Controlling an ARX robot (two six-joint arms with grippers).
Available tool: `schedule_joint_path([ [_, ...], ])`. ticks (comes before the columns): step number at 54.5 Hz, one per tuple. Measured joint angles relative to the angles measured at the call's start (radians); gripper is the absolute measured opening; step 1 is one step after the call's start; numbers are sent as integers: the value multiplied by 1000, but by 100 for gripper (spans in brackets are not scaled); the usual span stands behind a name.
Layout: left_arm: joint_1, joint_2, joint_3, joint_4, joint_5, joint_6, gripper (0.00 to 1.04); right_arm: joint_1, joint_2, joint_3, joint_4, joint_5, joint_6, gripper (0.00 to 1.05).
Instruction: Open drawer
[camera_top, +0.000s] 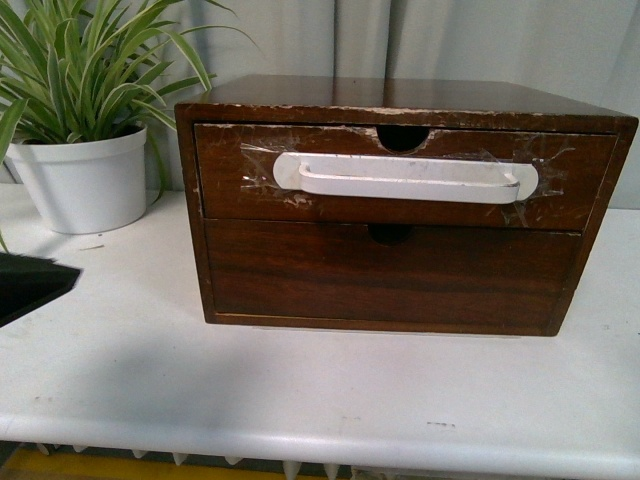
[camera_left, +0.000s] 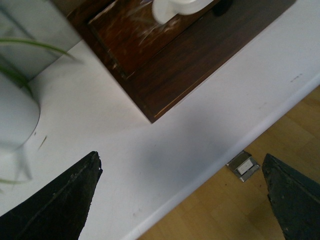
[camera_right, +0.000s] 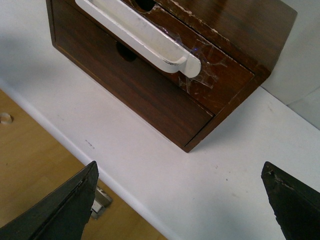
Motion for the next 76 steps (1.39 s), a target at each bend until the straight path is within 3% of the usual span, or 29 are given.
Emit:
schedule_joint_path([
  [24, -165, 397, 437, -241, 116, 261, 99, 39, 211, 224, -190, 4, -287, 96],
  [38, -245, 550, 583, -324, 123, 370, 99, 74, 296, 278, -244, 30, -385, 96],
  [51, -261, 653, 676, -351, 64, 459, 99, 127, 362, 298, -230, 47, -422, 96],
  [76, -261, 761, 815, -404, 62, 491, 99, 197, 472, 350, -185, 107, -438, 96],
])
